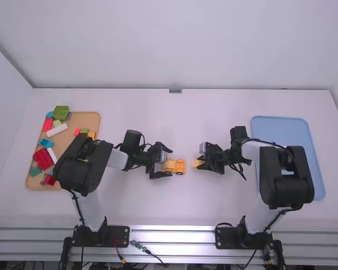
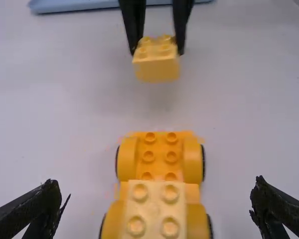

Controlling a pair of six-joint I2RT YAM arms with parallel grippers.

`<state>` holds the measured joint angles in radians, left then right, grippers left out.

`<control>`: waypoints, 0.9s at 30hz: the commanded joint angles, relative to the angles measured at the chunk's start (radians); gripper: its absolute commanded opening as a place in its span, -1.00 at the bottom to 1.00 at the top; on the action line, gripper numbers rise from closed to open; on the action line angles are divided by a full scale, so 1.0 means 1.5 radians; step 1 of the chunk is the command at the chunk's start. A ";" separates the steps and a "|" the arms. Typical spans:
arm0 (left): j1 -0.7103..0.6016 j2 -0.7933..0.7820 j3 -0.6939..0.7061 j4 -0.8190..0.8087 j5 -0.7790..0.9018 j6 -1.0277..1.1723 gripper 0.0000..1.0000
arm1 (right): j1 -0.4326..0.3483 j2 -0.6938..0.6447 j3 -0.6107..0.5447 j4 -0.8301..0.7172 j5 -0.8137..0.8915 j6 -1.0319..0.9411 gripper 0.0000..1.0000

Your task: Assemble lego blocks to make yellow taxi

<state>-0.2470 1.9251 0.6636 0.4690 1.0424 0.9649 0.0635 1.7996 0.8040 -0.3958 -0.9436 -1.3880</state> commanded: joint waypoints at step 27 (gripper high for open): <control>-0.036 0.078 -0.009 0.070 -0.060 -0.039 0.09 | 0.133 -0.031 -0.095 0.304 0.001 0.212 -0.81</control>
<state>-0.2928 2.0270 0.6540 0.5808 0.9455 0.9096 0.2619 1.7706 0.6849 0.0483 -0.9314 -1.0985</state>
